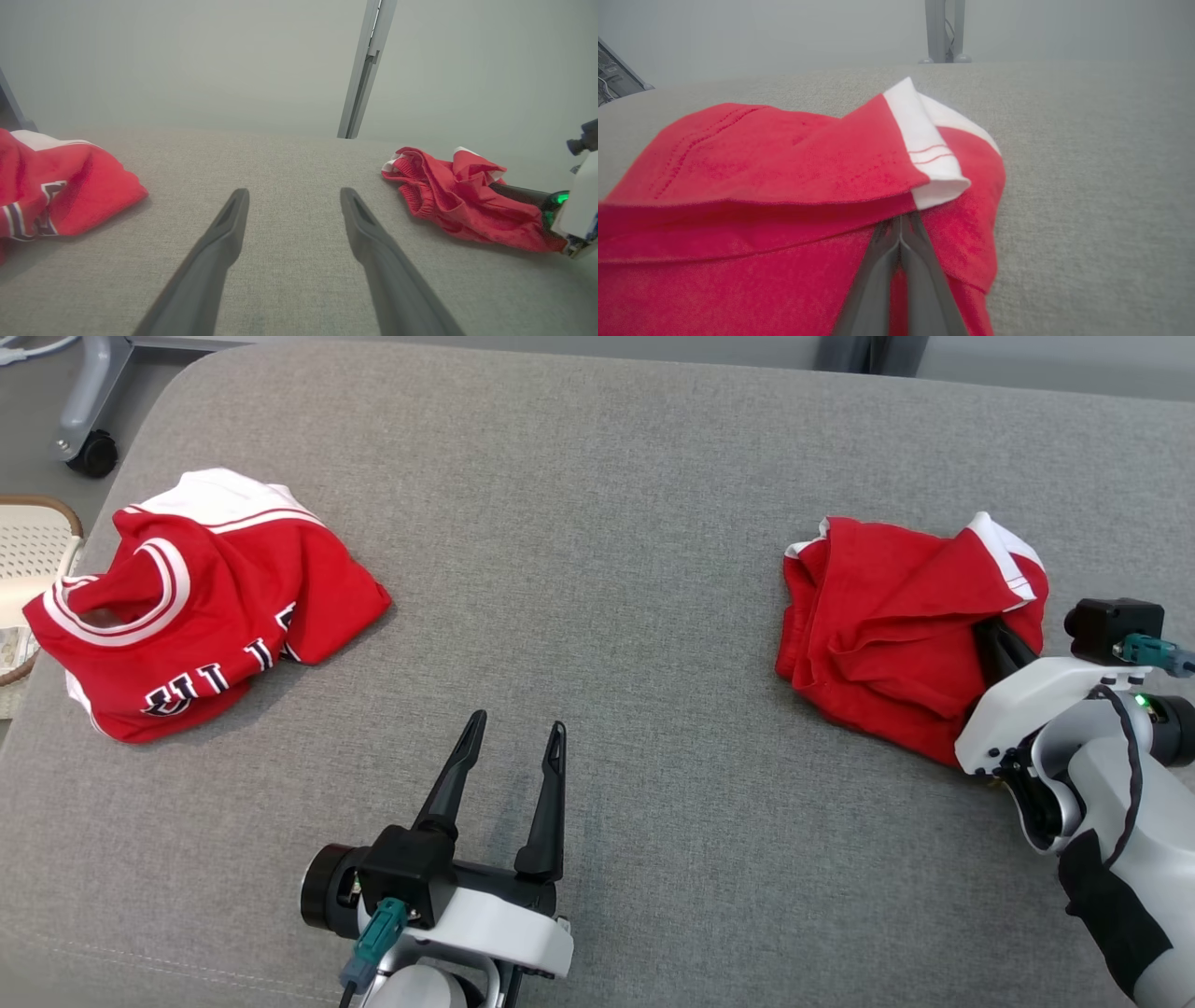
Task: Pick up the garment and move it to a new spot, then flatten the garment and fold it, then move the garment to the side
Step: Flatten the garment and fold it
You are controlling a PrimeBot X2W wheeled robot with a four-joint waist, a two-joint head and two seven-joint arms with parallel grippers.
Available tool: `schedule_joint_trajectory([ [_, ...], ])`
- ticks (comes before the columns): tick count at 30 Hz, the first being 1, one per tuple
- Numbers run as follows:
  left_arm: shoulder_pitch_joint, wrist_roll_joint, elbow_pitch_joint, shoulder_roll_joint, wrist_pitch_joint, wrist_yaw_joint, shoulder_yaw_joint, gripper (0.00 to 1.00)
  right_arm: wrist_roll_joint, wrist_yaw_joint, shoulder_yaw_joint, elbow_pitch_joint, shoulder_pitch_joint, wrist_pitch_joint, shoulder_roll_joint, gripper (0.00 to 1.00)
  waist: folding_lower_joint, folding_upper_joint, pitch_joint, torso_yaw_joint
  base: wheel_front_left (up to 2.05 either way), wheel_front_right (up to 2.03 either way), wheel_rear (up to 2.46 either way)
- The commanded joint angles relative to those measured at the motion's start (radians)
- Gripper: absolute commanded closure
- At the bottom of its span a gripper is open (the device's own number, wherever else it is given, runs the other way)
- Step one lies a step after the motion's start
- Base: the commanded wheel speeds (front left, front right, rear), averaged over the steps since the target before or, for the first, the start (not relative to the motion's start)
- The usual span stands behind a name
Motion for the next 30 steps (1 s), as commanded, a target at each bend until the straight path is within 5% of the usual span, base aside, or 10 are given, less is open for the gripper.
schedule_joint_trajectory([
  [1, -0.019, -0.004, 0.001, 0.003, -0.003, 0.001, 0.000, 0.00, 0.006, 0.000, 0.013, 0.005, -0.014, -0.011, -0.008, 1.00, 0.0000, 0.0000, 0.000, 0.003, 0.00, 0.00, 0.00],
  [21, -0.016, -0.005, 0.019, 0.004, -0.003, -0.002, -0.021, 0.00, 0.037, 0.000, 0.164, 0.020, -0.122, -0.039, 0.012, 1.00, 0.0000, 0.0000, -0.033, 0.042, 0.00, 0.00, 0.00],
  [26, 0.010, -0.018, 0.011, 0.004, -0.003, 0.011, 0.007, 0.00, -0.028, 0.000, 0.118, -0.147, -0.074, -0.039, 0.023, 1.00, 0.0000, 0.0000, -0.070, 0.008, 0.00, 0.00, 0.00],
  [27, 0.014, -0.019, 0.010, 0.003, -0.003, 0.010, 0.012, 0.00, -0.032, 0.000, 0.102, -0.163, -0.063, -0.039, 0.025, 0.85, 0.0000, 0.0000, -0.075, -0.003, 0.00, 0.00, 0.00],
  [29, 0.019, -0.023, 0.006, 0.004, -0.003, 0.011, 0.020, 0.00, -0.046, 0.000, 0.074, -0.189, -0.035, -0.039, 0.027, 0.18, 0.0000, 0.0000, -0.084, -0.027, 0.00, 0.00, 0.00],
  [30, 0.022, -0.027, 0.004, 0.004, -0.003, 0.011, 0.027, 0.00, -0.057, 0.000, 0.058, -0.203, -0.024, -0.038, 0.026, 0.00, 0.0000, 0.0000, -0.088, -0.039, 0.00, 0.00, 0.00],
])
